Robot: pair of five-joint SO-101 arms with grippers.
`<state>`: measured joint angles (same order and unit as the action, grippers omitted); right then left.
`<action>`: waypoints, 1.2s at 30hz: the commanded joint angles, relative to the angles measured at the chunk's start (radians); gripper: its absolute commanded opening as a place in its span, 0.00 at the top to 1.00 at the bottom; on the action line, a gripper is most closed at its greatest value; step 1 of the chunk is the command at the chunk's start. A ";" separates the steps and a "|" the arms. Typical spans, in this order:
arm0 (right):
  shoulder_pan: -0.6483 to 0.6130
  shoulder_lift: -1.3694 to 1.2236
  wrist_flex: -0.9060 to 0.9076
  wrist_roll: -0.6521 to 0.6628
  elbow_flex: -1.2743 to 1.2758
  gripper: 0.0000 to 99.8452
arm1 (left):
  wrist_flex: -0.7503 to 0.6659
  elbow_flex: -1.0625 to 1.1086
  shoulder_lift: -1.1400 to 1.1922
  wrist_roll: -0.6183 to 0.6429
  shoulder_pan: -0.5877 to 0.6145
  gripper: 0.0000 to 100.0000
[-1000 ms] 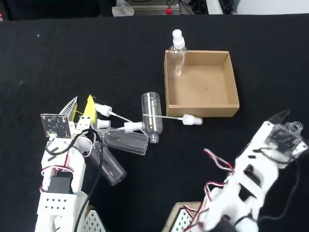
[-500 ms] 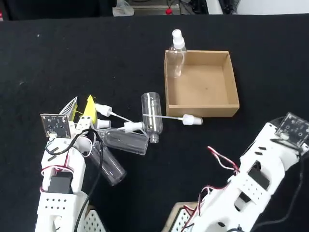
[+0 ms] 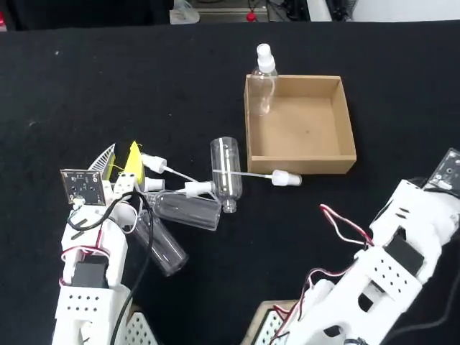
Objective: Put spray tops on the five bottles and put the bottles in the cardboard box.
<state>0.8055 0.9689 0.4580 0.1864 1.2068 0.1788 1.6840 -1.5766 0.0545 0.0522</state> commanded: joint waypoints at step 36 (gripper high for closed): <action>-0.023 -0.420 0.118 0.002 -0.288 0.70 | 0.002 0.024 -0.002 -0.008 -0.007 0.87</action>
<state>0.7442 0.5593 0.5823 0.1880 0.9244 0.1788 1.6840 -1.5766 0.0545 0.0522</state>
